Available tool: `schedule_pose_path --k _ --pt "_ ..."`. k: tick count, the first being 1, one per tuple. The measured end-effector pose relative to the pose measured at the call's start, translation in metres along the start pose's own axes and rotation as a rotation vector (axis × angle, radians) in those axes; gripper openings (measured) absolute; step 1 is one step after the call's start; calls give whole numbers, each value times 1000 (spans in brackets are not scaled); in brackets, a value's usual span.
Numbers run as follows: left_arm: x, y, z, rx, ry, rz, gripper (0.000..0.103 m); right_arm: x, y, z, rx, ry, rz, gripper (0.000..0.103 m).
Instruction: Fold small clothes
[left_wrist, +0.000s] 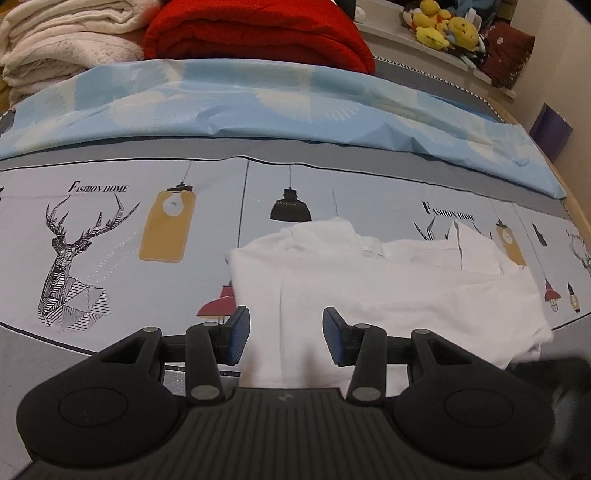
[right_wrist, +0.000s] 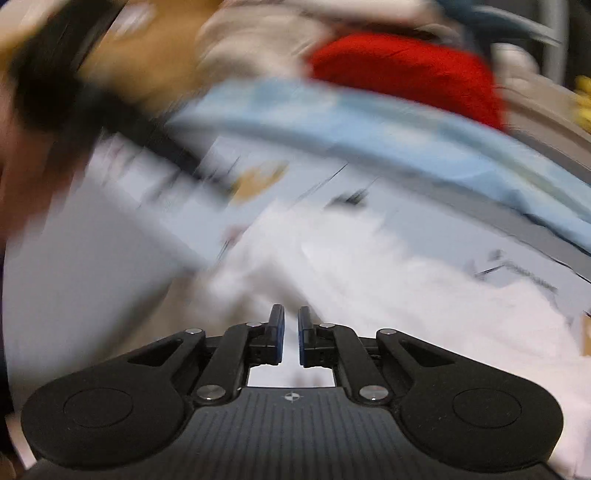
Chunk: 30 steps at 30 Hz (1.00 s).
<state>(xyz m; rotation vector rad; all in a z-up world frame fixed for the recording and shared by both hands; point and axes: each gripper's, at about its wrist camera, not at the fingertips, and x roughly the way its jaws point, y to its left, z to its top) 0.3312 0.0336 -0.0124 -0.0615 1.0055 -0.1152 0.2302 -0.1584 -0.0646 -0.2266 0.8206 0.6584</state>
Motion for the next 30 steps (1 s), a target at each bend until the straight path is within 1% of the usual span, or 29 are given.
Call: schedule_pose_path --k 1,2,4,5,6,7,9,10,11,12,14,15,16,17,18,19,20,21,22,23,24,27,30 --pt "-1 3 1 -8 -1 -1 49 -1 -1 1 3 17 1 14" --pt "-1 5 2 -18 -2 0 49 -5 -3 5 25 12 -15 14" --pt "-2 11 5 -44 -5 -1 49 -19 -17 16 128 -9 -72 17" --pt "-3 13 5 -52 -7 -3 49 -28 -17 20 180 -14 -97 20" --pt "-4 15 6 -61 -7 -5 49 -36 -25 28 224 -22 -131 22" --pt "-4 16 6 -67 -8 -5 49 -48 -33 35 265 -33 -187 24" --pt "-5 19 7 -70 -11 -6 49 -71 -49 46 331 -62 -291 36" --pt "-5 22 7 -75 -13 -4 49 -84 -57 45 377 -89 -331 39" --pt "-6 26 8 -90 -15 3 49 -95 -66 43 438 -126 -361 44" --pt "-6 29 8 -106 -17 12 49 -103 -73 39 485 -159 -374 48" --pt "-5 36 9 -130 -20 28 49 -110 -85 20 531 -219 -399 48" --pt "-3 38 10 -135 -21 38 49 -110 -91 10 545 -229 -430 47" --pt "-1 39 10 -138 -20 48 48 -105 -99 3 575 -191 -473 47" --pt "2 39 9 -139 -17 54 47 -101 -108 -2 614 -155 -485 46" --pt "4 38 9 -142 -14 56 47 -100 -117 -7 664 -159 -446 43" --pt "6 36 9 -147 -15 52 43 -102 -128 -11 712 -181 -386 43" --pt "8 34 9 -152 -17 41 36 -105 -132 -14 730 -189 -360 41" --pt "11 32 10 -163 -17 24 33 -106 -138 -17 735 -191 -367 39" --pt "13 31 11 -176 -17 8 31 -105 -142 -17 734 -188 -392 39" --pt "17 31 11 -187 -15 -2 31 -109 -148 -20 742 -182 -415 40" --pt "21 29 11 -198 -8 -7 31 -111 -153 -24 764 -178 -420 40" --pt "40 22 5 -199 39 -14 31 -115 -172 -37 860 -168 -430 40" --pt "66 18 -8 -183 104 -3 31 -114 -186 -45 918 -160 -454 40"
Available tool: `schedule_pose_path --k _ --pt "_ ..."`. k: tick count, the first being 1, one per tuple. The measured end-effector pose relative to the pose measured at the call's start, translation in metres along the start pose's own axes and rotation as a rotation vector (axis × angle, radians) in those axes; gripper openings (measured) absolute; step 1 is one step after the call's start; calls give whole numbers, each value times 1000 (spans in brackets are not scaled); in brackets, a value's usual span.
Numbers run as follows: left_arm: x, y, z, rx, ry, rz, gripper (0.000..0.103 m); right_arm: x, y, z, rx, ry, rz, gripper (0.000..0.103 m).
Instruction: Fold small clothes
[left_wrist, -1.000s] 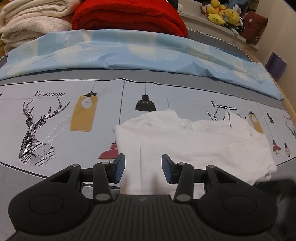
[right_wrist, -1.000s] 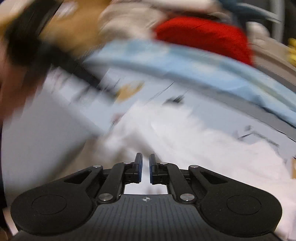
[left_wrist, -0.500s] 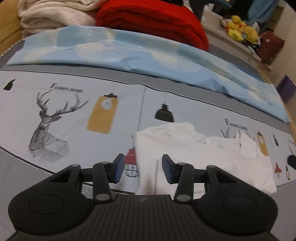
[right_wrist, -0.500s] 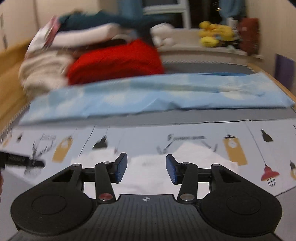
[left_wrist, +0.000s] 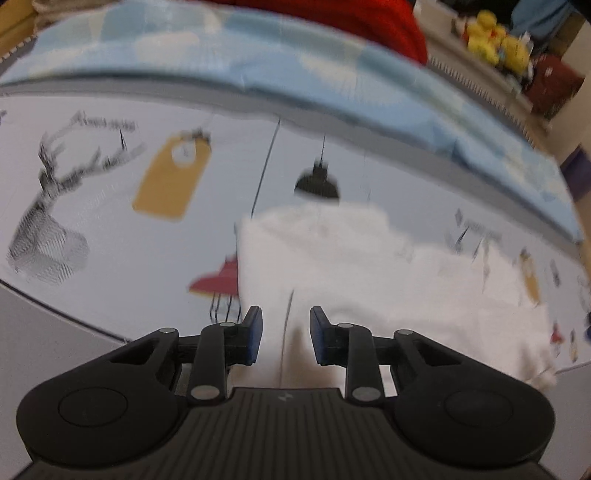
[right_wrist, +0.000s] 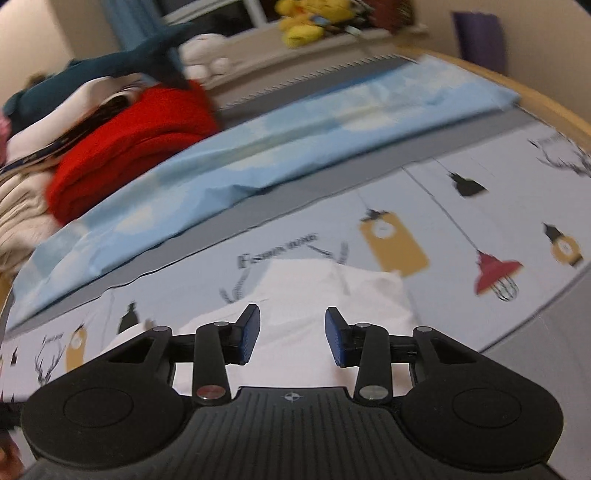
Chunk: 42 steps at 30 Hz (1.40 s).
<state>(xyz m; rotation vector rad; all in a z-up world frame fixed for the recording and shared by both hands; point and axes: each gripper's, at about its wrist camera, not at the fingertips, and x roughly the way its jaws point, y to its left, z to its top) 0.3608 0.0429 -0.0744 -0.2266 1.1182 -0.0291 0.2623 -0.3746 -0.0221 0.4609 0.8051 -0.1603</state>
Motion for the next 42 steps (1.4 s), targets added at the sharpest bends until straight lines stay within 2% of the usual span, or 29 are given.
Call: schedule_pose_path --k 2,4,9,10,11,12,14,16,17,18,20,22,24,25,27,30,32,35,37,39,42 --pt "16 3 -8 -10 24 -11 31 1 -10 5 27 -9 -16 40" --pt "32 4 -12 -26 80 -3 31 -2 -20 9 51 -19 -31 40" --pt "43 -7 -17 21 91 -10 31 -2 -38 17 102 -39 -83 41" --pt "44 -11 -18 41 91 -16 20 0 -40 16 112 -34 -89 41" --pt "42 -14 -17 60 82 -20 3 2 -41 15 121 -24 -89 41" --pt "38 -16 -16 76 56 -13 3 5 -41 14 128 -11 -86 41" --pt "15 -18 -10 91 -45 0 3 11 -40 10 138 21 -74 41" --pt "-15 -11 1 52 -155 -31 3 18 -37 5 141 67 -58 41" --pt "-22 -7 4 45 -177 -28 3 24 -36 1 140 99 -56 41" --pt "-22 -4 5 43 -167 7 3 32 -35 -5 137 142 -76 41" --pt "-4 11 5 23 -61 100 4 48 -37 -18 135 234 -169 41" --pt "9 16 2 31 17 112 5 64 -49 -34 180 325 -237 41" --pt "-1 12 3 50 -33 107 5 70 -65 -44 254 368 -322 41" --pt "-9 7 5 72 -68 80 7 70 -74 -46 289 366 -353 38" --pt "-11 0 7 87 -87 34 9 65 -79 -43 307 332 -417 39" --pt "1 0 5 67 -32 22 9 49 -69 -34 275 213 -495 39" --pt "4 1 5 63 -18 33 9 40 -63 -29 317 140 -400 38" --pt "3 6 6 61 -23 28 9 50 -48 -28 277 166 -227 42" --pt "4 7 5 58 -19 31 12 58 -45 -32 266 198 -188 52" --pt "3 9 7 56 -14 42 16 69 -45 -36 258 227 -170 52" --pt "5 10 7 57 -8 45 16 78 -41 -39 224 212 -176 52"
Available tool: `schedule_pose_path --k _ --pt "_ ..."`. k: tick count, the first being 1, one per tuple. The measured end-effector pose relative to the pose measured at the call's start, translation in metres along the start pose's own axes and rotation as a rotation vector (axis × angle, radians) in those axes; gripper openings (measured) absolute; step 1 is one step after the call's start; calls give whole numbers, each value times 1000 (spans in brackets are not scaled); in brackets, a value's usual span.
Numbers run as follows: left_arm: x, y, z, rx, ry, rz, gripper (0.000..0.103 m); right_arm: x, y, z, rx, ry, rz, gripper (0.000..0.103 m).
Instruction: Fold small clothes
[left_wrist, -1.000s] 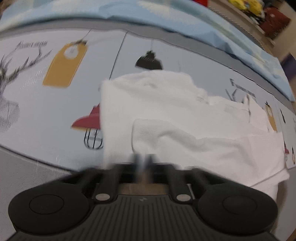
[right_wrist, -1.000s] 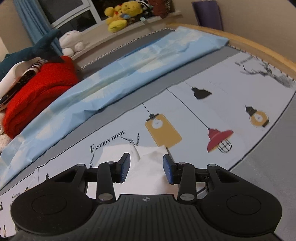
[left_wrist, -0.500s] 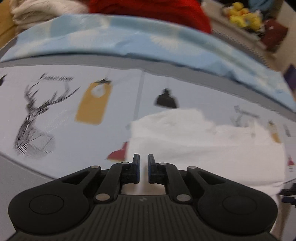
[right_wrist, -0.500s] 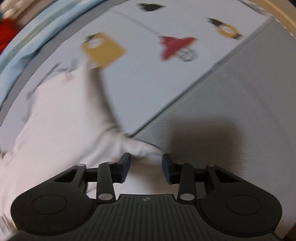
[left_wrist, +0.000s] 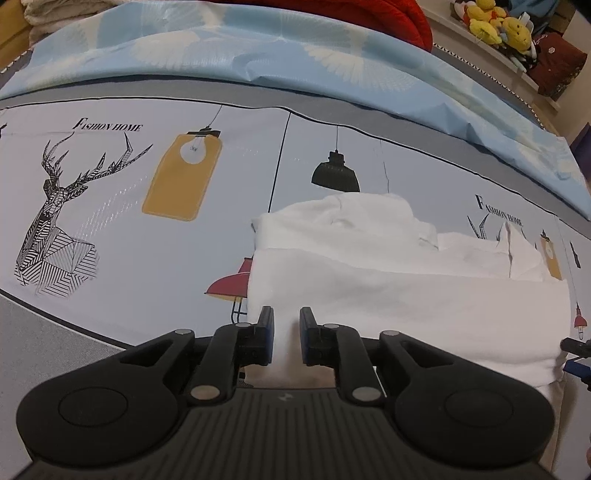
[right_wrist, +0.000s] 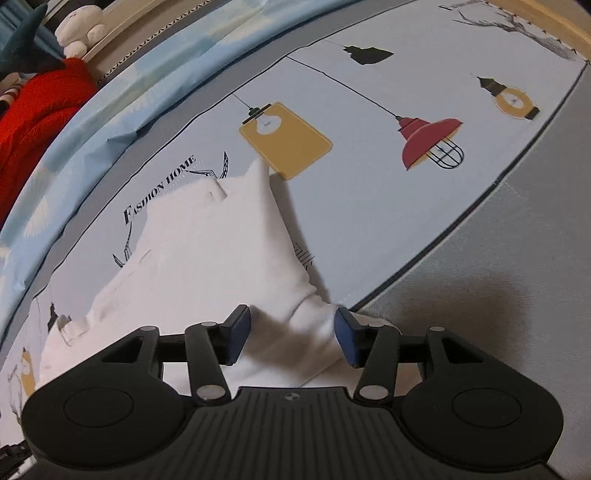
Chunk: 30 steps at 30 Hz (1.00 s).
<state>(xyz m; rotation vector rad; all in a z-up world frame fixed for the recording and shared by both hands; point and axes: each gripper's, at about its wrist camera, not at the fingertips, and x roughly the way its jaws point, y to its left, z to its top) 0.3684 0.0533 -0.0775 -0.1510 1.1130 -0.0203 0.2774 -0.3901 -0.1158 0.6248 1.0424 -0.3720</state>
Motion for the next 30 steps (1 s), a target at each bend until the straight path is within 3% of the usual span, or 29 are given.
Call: schedule_pose_path --k 5,8,12,15,18,20,22,24,26,28,30 --pt "3 -3 0 10 5 -2 16 -1 19 -2 -223 -102 -47 48" --pt "5 -3 0 5 6 0 16 -5 34 -5 -342 -130 -22 41" --pt "8 -4 -1 11 11 6 16 2 45 -12 -493 -140 -66 5" --pt "8 -4 -1 14 11 5 16 -1 30 4 -389 -137 -27 3" --pt "7 -4 0 13 8 -4 16 -12 17 17 -350 -203 -65 3" --pt "7 -4 -1 12 10 -12 16 -10 9 23 -317 -178 -42 3" --pt "8 -4 -1 14 16 -24 16 -8 7 24 -319 -151 -40 7" --pt "7 -5 -2 15 16 -31 16 -16 7 24 -313 -178 -26 11" --pt "7 -6 -2 15 15 -42 16 -27 8 25 -312 -195 35 14" --pt "8 -6 -3 14 22 -54 17 -26 8 26 -329 -141 96 14" --pt "11 -6 -5 16 35 -56 19 -3 7 20 -418 52 62 15"
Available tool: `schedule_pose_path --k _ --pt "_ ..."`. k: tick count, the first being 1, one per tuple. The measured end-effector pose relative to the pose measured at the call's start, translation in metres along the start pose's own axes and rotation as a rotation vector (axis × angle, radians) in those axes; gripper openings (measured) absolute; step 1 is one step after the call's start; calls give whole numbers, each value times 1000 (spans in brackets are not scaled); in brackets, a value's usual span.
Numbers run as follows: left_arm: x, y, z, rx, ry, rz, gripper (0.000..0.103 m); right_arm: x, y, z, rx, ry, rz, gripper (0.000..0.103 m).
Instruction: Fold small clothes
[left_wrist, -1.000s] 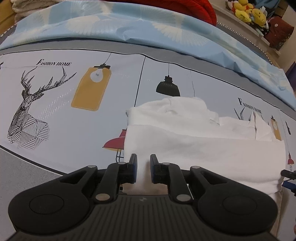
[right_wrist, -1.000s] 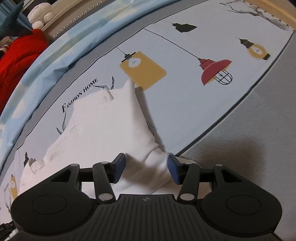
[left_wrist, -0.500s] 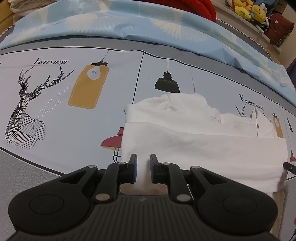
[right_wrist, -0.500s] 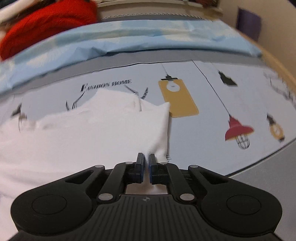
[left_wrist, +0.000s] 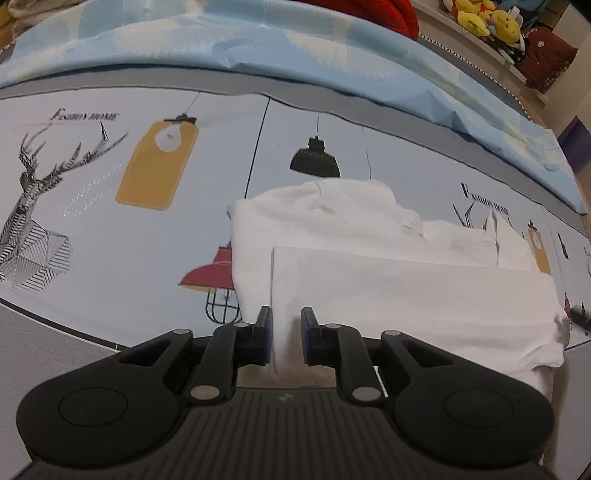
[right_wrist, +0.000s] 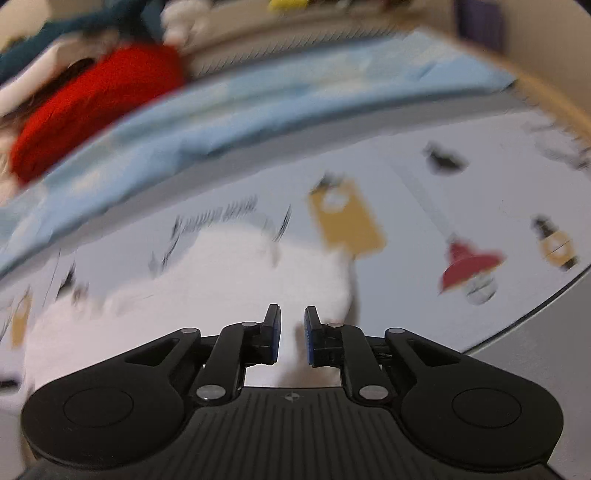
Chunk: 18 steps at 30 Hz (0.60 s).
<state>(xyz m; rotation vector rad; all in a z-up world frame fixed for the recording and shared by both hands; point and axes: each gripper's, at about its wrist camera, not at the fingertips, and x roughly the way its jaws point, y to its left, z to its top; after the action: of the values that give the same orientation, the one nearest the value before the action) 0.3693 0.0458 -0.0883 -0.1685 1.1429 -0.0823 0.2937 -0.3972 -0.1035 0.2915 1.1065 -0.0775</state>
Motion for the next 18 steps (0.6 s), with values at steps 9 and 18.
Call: schedule_pose_path --k 9,18 --pt "-1 -1 0 6 -1 -4 19 -16 6 -5 -65 -28 10 29" --pt "27 1 -15 63 113 47 19 -12 -5 -7 -8 -58 -12 32"
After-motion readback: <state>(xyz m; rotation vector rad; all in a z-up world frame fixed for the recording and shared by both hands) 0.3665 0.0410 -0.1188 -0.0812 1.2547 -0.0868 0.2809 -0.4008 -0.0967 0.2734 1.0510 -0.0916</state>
